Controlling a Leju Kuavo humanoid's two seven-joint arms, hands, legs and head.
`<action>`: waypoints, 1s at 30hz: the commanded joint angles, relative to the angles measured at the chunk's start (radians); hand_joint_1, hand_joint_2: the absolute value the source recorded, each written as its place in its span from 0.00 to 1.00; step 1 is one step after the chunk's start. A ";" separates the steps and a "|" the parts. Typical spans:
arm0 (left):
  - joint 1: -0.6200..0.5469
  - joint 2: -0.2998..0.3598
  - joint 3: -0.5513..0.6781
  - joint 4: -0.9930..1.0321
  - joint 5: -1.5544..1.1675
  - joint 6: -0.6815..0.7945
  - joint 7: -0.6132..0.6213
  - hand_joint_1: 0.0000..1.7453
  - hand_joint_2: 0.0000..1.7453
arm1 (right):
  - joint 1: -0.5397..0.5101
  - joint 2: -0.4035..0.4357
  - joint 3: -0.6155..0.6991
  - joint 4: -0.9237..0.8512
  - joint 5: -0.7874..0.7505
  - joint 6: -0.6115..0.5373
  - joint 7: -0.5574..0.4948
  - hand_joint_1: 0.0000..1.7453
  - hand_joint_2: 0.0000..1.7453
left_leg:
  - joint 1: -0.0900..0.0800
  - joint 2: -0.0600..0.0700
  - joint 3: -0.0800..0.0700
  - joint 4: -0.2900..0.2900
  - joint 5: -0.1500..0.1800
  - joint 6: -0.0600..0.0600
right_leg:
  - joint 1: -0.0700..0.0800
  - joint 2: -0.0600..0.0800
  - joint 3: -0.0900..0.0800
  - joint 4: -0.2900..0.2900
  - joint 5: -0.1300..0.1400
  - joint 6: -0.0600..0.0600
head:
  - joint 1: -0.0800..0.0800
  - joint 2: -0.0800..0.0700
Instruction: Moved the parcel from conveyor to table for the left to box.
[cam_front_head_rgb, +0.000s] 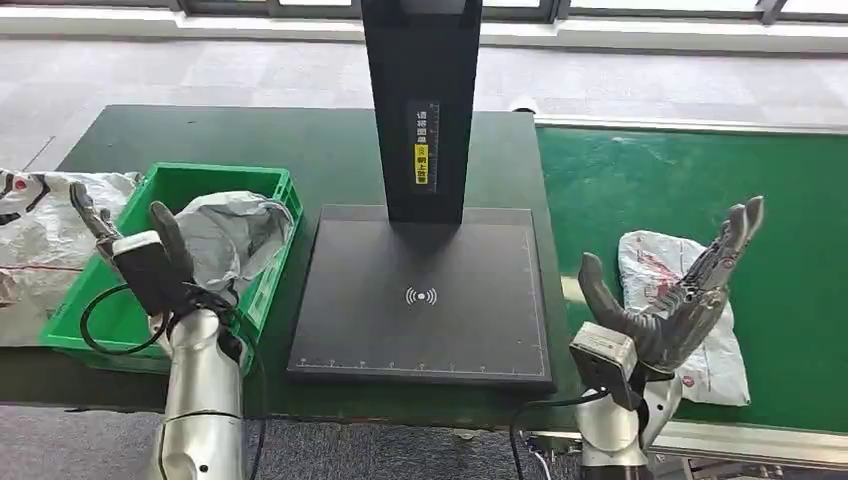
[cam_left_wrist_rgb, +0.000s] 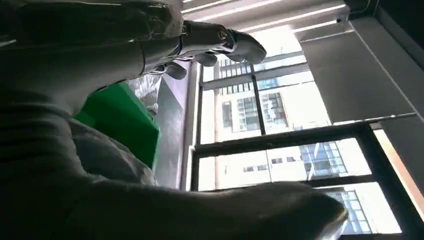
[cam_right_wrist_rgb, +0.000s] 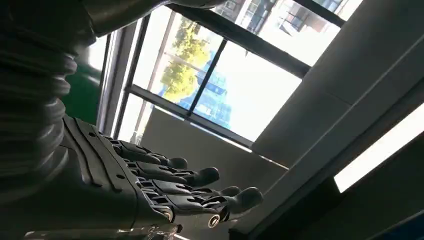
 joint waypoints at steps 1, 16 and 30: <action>0.002 0.040 -0.093 0.014 0.021 -0.010 0.003 0.00 0.00 | -0.011 0.021 -0.059 0.056 0.000 0.001 0.002 0.00 1.00 | 0.001 -0.001 0.004 -0.003 0.000 0.000 | 0.001 -0.001 0.005 -0.003 0.000 -0.001 | 0.000 0.000; 0.065 0.057 -0.201 -0.120 0.153 -0.071 0.003 0.00 0.00 | -0.019 0.021 -0.161 0.064 0.041 0.001 0.002 0.00 1.00 | 0.000 -0.001 0.003 -0.002 0.000 0.000 | 0.000 -0.001 0.004 -0.002 0.000 0.000 | 0.000 0.000; 0.334 0.013 -0.337 -0.613 0.417 -0.472 0.003 0.00 1.00 | -0.243 -0.031 -0.704 0.527 0.348 0.001 0.092 0.00 1.00 | 0.000 -0.001 0.003 -0.002 0.000 0.001 | 0.000 -0.001 0.004 -0.003 0.000 0.000 | 0.000 0.000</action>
